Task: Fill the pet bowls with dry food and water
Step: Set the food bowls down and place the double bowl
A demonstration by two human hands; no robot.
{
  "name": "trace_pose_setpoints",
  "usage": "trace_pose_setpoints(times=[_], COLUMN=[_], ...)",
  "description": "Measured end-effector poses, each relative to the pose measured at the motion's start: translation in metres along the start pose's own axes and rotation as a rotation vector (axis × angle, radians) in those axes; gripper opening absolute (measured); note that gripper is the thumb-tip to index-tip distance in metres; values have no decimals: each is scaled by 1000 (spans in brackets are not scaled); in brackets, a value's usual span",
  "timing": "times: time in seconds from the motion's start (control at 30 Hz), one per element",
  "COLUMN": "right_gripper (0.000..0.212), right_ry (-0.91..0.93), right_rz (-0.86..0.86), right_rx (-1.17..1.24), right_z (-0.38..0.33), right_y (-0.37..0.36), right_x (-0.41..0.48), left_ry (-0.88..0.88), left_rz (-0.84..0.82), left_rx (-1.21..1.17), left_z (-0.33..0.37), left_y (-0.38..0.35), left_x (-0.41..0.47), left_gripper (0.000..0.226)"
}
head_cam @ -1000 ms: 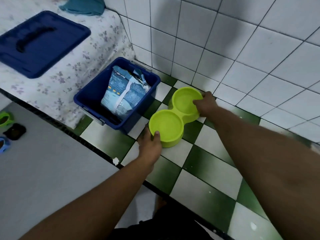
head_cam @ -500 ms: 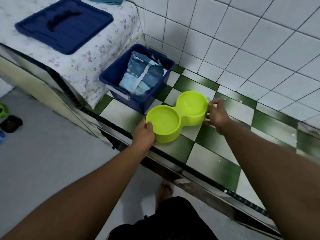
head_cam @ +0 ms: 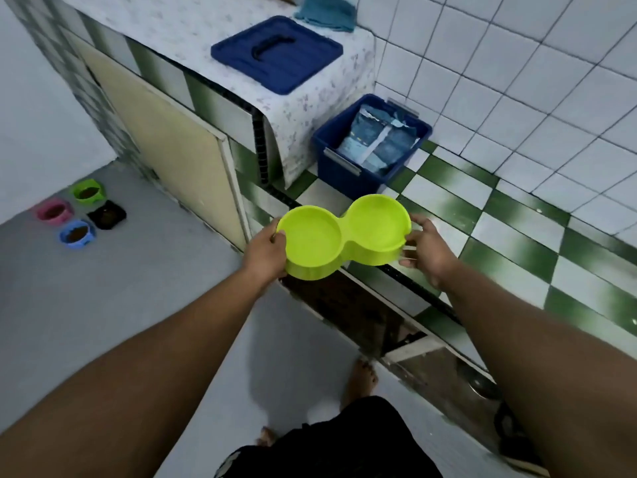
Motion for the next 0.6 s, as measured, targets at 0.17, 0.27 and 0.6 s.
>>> trace_pose_setpoints(times=[0.17, 0.27, 0.6], right_gripper=[46, 49, 57], right_ry=[52, 70, 161], right_rz=[-117, -215, -529], right_rx=[-56, -105, -228], right_z=[-10, -18, -69], right_y=[-73, -129, -336], right_x=[-21, -22, 2], left_ry=[22, 28, 80], left_rz=[94, 203, 593], left_rx=[-69, -117, -196], left_z=[-32, -55, -126], left_y=[79, 124, 280], left_x=[-16, -25, -27], left_gripper=[37, 30, 33])
Point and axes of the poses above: each hand's wrist, its own x-axis towards the middle knuckle, its own y-axis out of the back of the hand, z = x × y, the point moved 2 cm from there along x, towards the middle knuckle, and after that the axes turned 4 degrees about -x, right-handed, at the moved point
